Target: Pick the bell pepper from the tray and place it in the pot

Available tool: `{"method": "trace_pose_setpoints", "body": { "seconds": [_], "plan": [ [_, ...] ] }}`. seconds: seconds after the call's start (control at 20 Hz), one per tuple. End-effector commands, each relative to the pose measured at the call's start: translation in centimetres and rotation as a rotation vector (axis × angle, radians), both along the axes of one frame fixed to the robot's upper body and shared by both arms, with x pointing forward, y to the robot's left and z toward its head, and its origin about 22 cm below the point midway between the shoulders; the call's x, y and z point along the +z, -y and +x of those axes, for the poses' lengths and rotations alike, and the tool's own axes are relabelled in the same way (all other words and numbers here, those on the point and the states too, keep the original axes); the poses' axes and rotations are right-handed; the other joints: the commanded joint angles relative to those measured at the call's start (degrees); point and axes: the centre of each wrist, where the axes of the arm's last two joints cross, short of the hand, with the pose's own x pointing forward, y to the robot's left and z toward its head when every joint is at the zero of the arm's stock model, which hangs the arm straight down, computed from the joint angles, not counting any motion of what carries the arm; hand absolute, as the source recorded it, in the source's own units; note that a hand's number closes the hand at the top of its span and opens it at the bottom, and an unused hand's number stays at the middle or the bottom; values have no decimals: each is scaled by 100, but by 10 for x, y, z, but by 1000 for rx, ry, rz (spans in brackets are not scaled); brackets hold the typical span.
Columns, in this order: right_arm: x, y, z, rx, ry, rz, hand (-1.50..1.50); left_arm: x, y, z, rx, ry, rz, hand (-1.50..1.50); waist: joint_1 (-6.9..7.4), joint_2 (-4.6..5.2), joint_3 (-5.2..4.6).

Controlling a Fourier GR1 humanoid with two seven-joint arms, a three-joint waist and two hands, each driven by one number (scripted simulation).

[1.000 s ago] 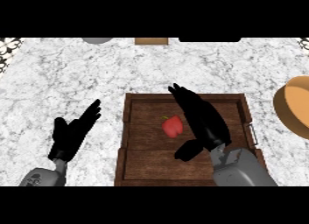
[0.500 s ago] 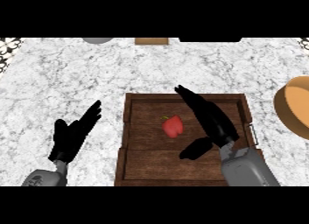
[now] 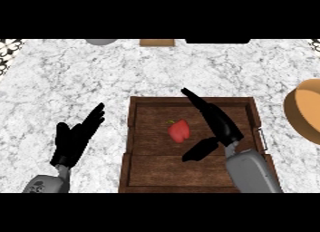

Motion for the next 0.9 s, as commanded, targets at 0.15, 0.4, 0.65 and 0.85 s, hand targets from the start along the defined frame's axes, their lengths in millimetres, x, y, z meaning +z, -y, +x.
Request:
{"method": "trace_pose_setpoints", "body": {
  "seconds": [0.15,0.4,0.65,0.85],
  "plan": [
    [-57,-16,-5,6,-80,55,-150,3,-9,-3,-2,-4,10,0,21,3,1],
    [-66,6,12,124,61,-126,150,12,-7,13,-26,15,-1,0,70,19,3],
    [-74,11,6,99,-6,58,150,6,0,-2,-1,-14,-4,0,16,-3,2],
    [-93,3,7,73,0,132,150,-6,-6,-7,-17,-19,9,0,75,21,4]
  ]
}}
